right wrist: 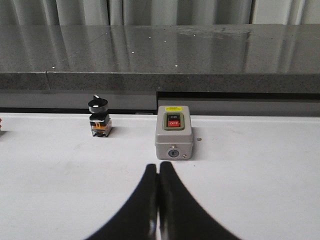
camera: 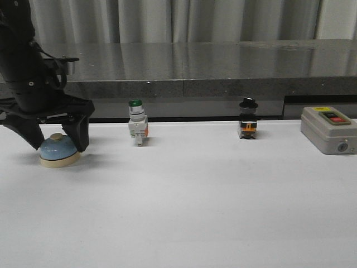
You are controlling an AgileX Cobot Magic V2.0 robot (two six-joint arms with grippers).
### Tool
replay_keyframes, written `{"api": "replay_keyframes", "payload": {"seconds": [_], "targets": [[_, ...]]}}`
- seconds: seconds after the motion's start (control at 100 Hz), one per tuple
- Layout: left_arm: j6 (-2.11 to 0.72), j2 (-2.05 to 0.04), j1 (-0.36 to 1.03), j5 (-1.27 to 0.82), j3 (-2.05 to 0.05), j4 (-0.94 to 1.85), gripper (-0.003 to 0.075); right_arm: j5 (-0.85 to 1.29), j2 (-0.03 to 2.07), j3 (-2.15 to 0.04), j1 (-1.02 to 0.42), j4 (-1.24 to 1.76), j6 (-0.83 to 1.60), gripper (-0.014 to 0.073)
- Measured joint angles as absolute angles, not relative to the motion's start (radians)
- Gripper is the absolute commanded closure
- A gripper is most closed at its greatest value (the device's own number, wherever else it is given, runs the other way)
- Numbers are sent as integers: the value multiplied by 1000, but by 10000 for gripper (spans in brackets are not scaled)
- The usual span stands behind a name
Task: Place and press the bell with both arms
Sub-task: 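Lower the left gripper over the blue bell and grasp its sides, then carry the bell toward the table centre and set it down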
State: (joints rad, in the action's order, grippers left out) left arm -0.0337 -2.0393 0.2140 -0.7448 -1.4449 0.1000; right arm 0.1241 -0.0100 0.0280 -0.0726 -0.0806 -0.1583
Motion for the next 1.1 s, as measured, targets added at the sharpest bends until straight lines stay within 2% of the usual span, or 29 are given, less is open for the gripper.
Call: {"api": "replay_keyframes", "payload": {"seconds": [0.09, 0.28, 0.42, 0.75, 1.1], "targets": [[-34, -2041, 214, -745, -1445, 100, 178, 124, -10, 28, -73, -81, -158, 662], [-34, -2041, 214, -754, -1445, 101, 390, 124, -10, 28, -73, -81, -158, 662], [-34, -2041, 214, -756, -1447, 101, 489, 124, -10, 28, -73, -81, -158, 662], [-118, -2041, 258, -871, -1489, 101, 492, 124, -10, 28, -73, -81, -158, 662], [-124, -2010, 455, -864, -1494, 101, 491, 124, -10, 28, -73, -81, -158, 662]]}}
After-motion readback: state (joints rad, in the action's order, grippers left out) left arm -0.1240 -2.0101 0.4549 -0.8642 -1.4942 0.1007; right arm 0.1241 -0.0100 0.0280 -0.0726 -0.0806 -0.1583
